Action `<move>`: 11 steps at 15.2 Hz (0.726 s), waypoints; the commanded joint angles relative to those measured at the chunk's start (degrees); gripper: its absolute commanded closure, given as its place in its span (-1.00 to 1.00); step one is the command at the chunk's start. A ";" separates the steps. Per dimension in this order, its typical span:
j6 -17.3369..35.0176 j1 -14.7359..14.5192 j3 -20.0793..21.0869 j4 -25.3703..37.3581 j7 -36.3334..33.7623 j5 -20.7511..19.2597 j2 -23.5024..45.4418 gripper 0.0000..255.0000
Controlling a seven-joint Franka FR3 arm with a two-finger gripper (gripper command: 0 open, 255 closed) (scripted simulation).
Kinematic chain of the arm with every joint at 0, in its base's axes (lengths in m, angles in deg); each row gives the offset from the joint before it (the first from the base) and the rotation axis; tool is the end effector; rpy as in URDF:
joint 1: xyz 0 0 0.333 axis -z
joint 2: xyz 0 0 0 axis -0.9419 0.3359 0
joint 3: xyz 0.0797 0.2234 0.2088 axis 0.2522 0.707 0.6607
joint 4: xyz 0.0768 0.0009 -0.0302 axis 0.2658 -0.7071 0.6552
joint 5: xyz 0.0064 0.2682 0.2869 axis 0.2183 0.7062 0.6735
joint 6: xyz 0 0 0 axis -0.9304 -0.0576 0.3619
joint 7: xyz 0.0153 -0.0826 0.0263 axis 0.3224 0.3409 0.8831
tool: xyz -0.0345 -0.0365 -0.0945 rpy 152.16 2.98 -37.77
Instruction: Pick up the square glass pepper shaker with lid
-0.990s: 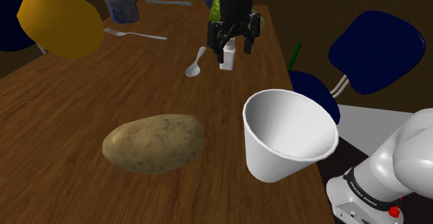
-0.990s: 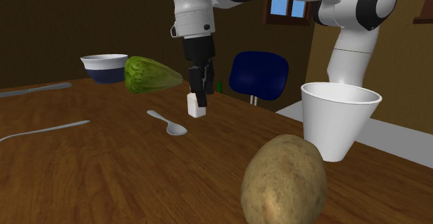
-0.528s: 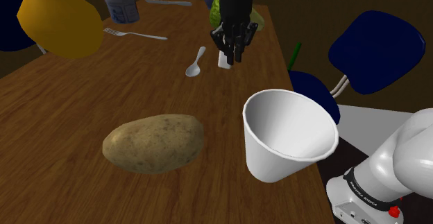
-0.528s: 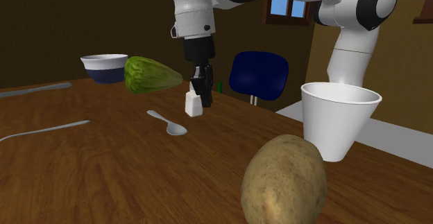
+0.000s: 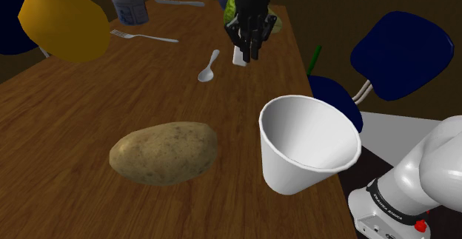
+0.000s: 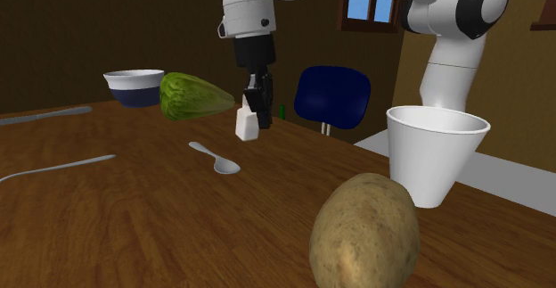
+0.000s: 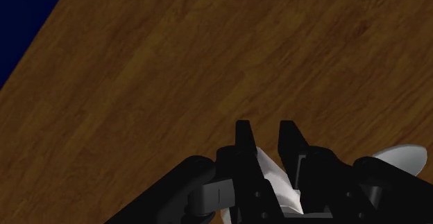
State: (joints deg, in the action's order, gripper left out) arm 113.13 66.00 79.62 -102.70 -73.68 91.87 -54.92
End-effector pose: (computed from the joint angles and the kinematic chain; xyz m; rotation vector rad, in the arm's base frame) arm 0.4666 0.2162 0.5901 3.1093 -0.1330 -0.1807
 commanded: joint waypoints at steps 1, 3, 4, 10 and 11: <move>-1.68 0.01 0.00 1.90 -0.11 -0.08 0.24 1.00; -3.28 0.01 0.02 3.85 -0.25 -0.18 0.60 1.00; -4.09 0.01 0.04 4.85 -0.32 -0.23 0.80 1.00; -9.05 -0.05 0.19 11.30 -0.84 -0.66 2.36 1.00; -9.17 -0.06 0.19 11.46 -0.85 -0.67 2.40 1.00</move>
State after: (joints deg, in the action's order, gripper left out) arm 104.50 65.93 79.83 -91.90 -74.53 91.24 -52.67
